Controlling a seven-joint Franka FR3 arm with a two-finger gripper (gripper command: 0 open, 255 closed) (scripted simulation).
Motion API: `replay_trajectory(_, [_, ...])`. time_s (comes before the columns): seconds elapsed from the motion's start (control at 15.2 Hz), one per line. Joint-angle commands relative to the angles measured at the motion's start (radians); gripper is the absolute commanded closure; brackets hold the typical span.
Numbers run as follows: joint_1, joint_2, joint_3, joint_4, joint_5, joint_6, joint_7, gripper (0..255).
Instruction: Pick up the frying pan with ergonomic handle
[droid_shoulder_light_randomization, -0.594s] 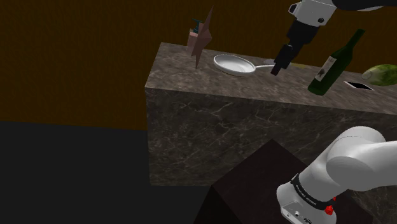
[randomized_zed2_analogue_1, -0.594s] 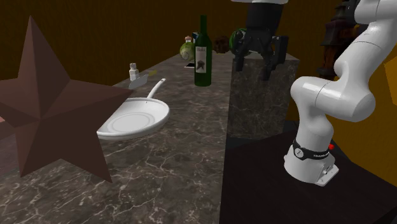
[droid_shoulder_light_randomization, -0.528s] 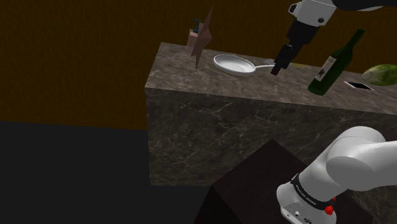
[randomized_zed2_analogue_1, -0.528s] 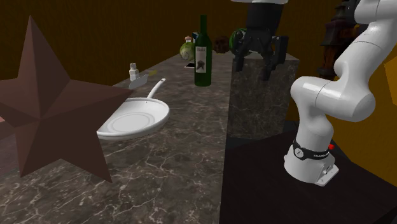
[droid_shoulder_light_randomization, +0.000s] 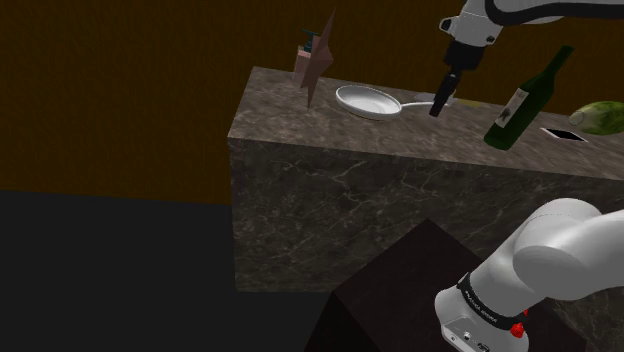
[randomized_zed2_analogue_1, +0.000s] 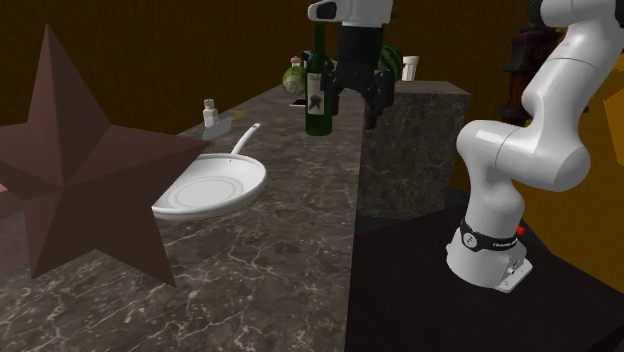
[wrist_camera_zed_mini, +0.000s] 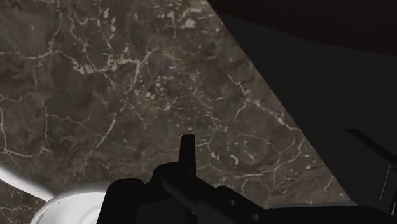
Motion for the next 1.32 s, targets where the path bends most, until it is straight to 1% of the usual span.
replay_trajectory(0.0, [0.005,0.066,-0.038,0.04,-0.029,0.015,-0.087,0])
replay_trajectory(0.33, [0.016,0.238,-0.123,0.152,-0.079,0.057,-0.29,0])
replay_trajectory(0.59, [0.021,0.391,-0.179,0.263,-0.095,0.09,-0.452,0])
replay_trajectory(0.92, [0.014,0.597,-0.226,0.427,-0.084,0.124,-0.651,0])
replay_trajectory(1.25, [-0.018,0.813,-0.241,0.624,-0.056,0.14,-0.84,0])
